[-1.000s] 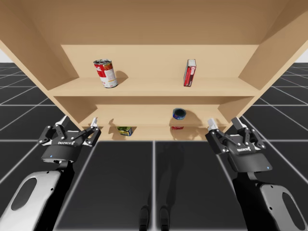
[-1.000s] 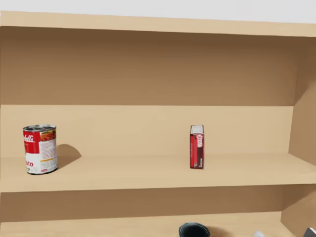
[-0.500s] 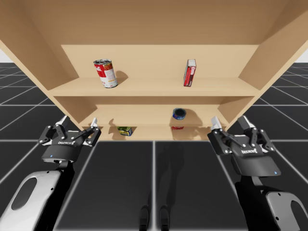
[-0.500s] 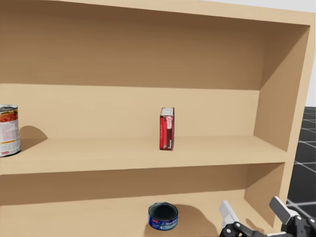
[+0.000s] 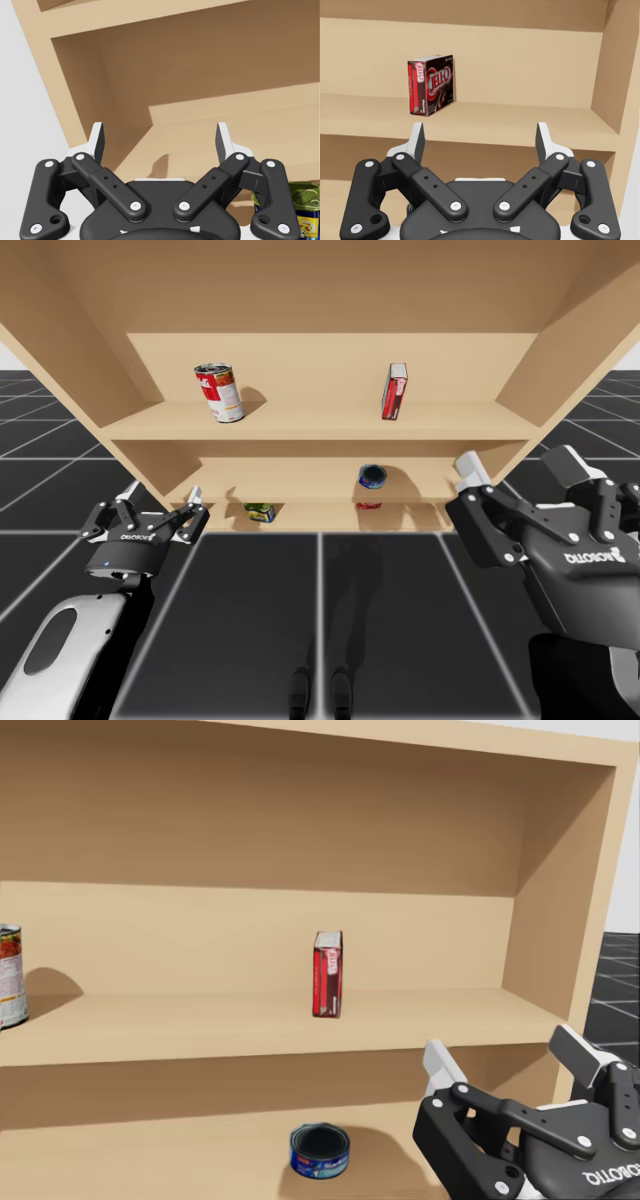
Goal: Look through the shelves, find the pudding box, and take it.
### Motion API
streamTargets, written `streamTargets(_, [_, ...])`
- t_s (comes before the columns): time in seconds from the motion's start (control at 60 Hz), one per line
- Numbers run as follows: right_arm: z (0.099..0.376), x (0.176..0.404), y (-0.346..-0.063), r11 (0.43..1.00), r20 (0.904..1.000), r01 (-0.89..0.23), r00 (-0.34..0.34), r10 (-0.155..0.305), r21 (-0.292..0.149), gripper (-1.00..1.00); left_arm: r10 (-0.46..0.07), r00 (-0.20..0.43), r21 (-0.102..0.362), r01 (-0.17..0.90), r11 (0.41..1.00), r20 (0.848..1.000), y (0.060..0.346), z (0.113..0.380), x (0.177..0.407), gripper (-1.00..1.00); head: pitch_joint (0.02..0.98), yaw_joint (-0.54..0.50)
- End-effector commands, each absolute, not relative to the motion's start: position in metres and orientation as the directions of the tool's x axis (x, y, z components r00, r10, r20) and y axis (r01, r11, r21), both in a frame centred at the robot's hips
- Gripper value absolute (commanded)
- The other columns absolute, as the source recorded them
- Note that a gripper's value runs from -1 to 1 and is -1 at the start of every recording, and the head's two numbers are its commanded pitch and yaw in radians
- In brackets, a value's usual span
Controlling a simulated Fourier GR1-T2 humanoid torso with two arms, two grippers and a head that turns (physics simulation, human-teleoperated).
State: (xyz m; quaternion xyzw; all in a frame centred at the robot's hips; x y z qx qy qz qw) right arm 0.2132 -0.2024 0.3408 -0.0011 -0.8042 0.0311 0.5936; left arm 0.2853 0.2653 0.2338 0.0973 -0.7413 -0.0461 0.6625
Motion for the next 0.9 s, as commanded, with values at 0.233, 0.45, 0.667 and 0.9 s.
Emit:
streamTargets(0.233, [0.371,0.230,-0.173,0.994,0.9821,-0.102,-0.187,0.026,-0.045,-1.00,-0.198,-0.102,0.191,-0.078,0.979,0.975,0.267,0.233,0.286,-1.00,0.245,-0.22])
streamTargets(0.45, [0.377,0.253,-0.156,0.993,0.9929,-0.113,-0.119,0.009,-0.023,-1.00,-0.197,-0.108,0.189,-0.078,0.979,0.975,0.268,0.233,0.286,-1.00,0.245,-0.22])
streamTargets(0.667, [0.380,0.273,-0.145,0.994,0.9982,-0.105,-0.060,0.005,-0.012,-1.00,-0.195,-0.108,0.187,-0.079,0.979,0.975,0.268,0.234,0.286,-1.00,0.244,-0.22])
streamTargets(0.9, [0.375,0.295,-0.135,0.995,0.9998,-0.096,0.002,0.021,-0.021,-1.00,-0.193,-0.109,0.185,-0.080,0.979,0.975,0.269,0.234,0.286,-1.00,0.244,-0.22])
